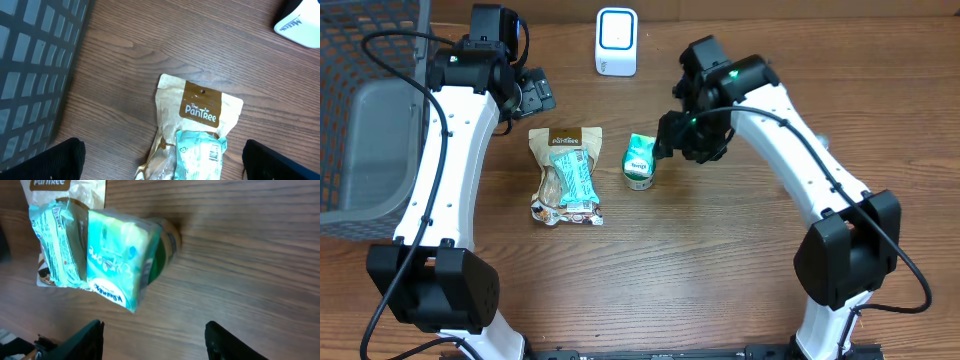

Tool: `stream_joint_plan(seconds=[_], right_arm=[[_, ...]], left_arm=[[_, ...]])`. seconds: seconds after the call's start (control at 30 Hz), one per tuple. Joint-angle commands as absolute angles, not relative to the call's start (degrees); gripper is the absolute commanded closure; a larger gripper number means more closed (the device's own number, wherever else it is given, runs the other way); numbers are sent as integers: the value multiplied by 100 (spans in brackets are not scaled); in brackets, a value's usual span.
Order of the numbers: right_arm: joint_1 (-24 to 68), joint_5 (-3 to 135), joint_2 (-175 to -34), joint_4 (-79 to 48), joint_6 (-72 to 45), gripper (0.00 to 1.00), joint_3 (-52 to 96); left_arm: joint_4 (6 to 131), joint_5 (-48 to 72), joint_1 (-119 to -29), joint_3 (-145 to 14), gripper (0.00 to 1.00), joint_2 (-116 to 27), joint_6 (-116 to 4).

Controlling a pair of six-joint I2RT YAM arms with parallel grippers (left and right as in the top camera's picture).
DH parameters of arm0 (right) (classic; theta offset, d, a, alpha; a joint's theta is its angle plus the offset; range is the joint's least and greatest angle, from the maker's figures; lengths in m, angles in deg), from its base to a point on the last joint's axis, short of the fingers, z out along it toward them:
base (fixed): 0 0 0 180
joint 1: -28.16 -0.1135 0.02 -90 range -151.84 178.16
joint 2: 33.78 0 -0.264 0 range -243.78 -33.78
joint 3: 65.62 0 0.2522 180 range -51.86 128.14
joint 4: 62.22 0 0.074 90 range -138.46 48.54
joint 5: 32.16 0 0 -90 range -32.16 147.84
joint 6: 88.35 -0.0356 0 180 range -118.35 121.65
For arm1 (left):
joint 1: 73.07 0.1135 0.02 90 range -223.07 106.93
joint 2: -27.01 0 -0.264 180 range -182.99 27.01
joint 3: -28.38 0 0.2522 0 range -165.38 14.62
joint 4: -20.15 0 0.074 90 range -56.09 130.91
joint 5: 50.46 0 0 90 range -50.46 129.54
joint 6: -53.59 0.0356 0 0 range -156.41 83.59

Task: Scan the item barcode
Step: 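Lower the right gripper onto the small green tissue pack and grasp it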

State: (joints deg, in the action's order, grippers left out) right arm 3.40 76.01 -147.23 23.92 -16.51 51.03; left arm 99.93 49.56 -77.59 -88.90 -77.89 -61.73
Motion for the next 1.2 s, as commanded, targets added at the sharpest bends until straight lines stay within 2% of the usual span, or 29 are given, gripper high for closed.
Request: stream_joint_plan(seconds=[0.0,0.27,0.47,1.17], right_arm=[[244,7636,-14684,2060,-1897,38,4806],[238,7662,-14684,1240,-2243,44,4380],[231,7662,-14684,1046,-2625,53,4253],[-77,7634,-14710,840,-2689,53,4224]], left_arm=[[9984,4956,-7796,-8962,0,-7719,-6099],[9984,4956,-7796,-8962,0,-7719,-6099],[9984,4954,-7796,-8962,0,-7719,-6099],[9984,4954,-7796,-8962,0,-7719,-6099]])
